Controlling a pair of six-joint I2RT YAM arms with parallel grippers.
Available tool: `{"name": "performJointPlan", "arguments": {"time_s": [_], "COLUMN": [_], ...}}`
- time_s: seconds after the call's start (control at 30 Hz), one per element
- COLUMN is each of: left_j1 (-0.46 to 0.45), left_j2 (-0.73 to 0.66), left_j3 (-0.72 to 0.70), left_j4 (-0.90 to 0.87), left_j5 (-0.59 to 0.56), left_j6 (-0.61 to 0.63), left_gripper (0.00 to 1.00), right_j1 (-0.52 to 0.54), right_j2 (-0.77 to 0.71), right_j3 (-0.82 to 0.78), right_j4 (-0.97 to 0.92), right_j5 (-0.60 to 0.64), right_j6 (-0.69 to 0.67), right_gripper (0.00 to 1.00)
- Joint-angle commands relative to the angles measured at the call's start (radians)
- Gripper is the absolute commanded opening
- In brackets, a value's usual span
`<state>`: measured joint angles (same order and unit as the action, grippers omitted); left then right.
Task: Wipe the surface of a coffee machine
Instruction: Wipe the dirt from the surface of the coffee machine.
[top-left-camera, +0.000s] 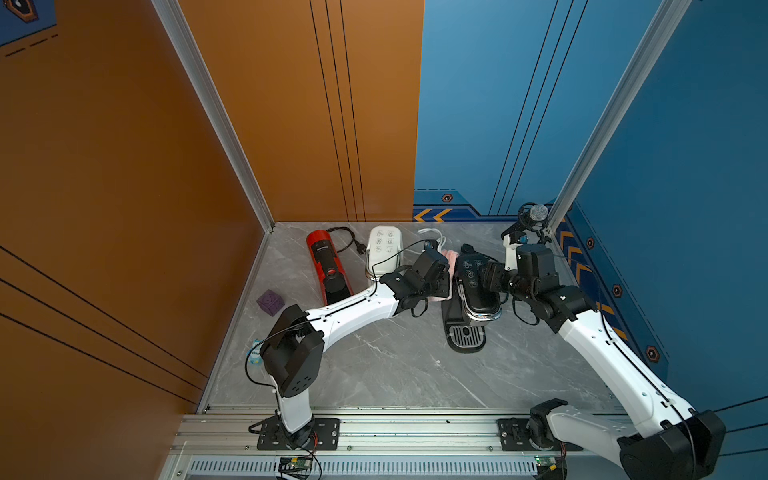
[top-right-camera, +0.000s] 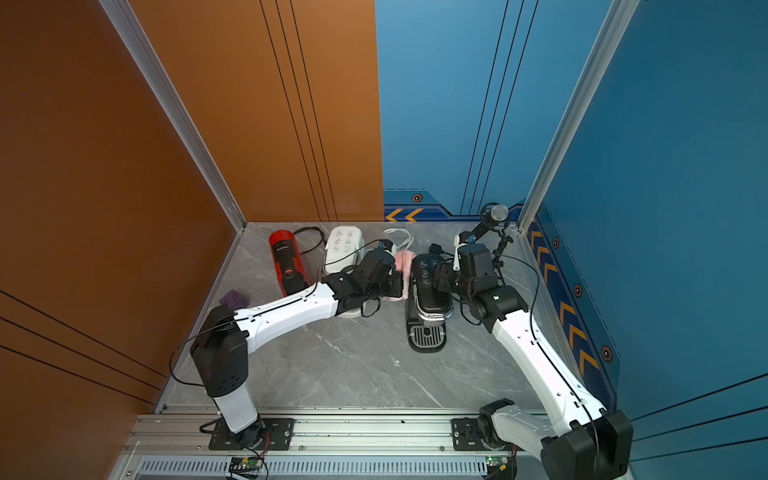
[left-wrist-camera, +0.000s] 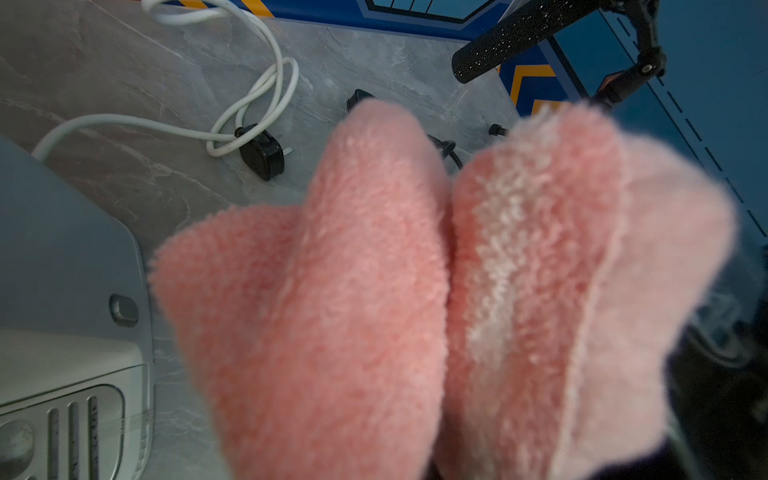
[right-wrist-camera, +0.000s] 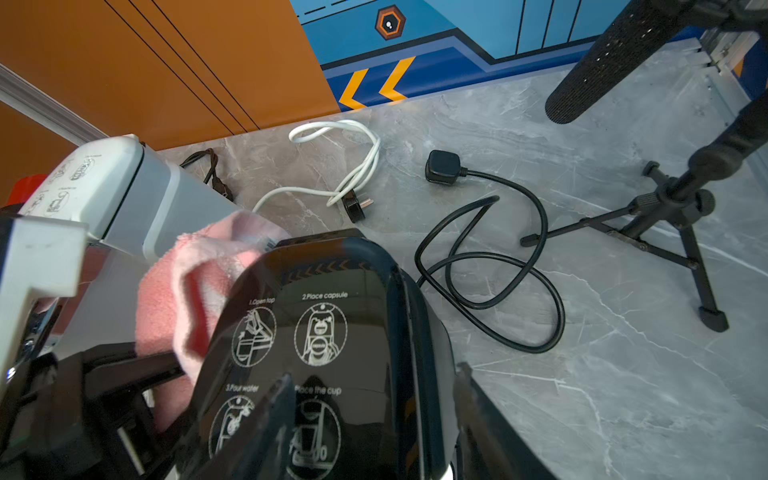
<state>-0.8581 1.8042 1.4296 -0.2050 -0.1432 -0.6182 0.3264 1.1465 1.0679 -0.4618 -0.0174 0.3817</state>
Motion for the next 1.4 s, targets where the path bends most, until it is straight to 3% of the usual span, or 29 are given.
{"name": "performJointPlan", "arguments": {"time_s": [0.0,0.47,0.97,1.37], "left_j1": [-0.034,-0.118,-0.074,-0.078], "left_j2": [0.031,0.141,-0.189,-0.124], "left_j3": [-0.044,-0.171,-0.121,-0.227], "left_j4": [0.079,0.189,0.136,0.192], "left_j5": [0.012,-0.021,0.009,-0.005], "left_j6": [-0.029,-0.118,-0.018,-0.075], "left_gripper": [0.0,0.0,0.0,0.0], "right_j1": [0.007,0.013,0.013,0.013], "right_j2": [0.02,0.01,-0.009,-0.015], "right_j3": [-0.04,-0.039,-0.057,-0.01], "right_j4": [-0.065,-0.07,-0.083,-0.128], "right_j5": [-0.016,-0.027,-0.021,0.005], "right_j6": [-0.006,0.001,0.015,0.026], "right_gripper": [0.6,0.6,0.6,0.63]}}
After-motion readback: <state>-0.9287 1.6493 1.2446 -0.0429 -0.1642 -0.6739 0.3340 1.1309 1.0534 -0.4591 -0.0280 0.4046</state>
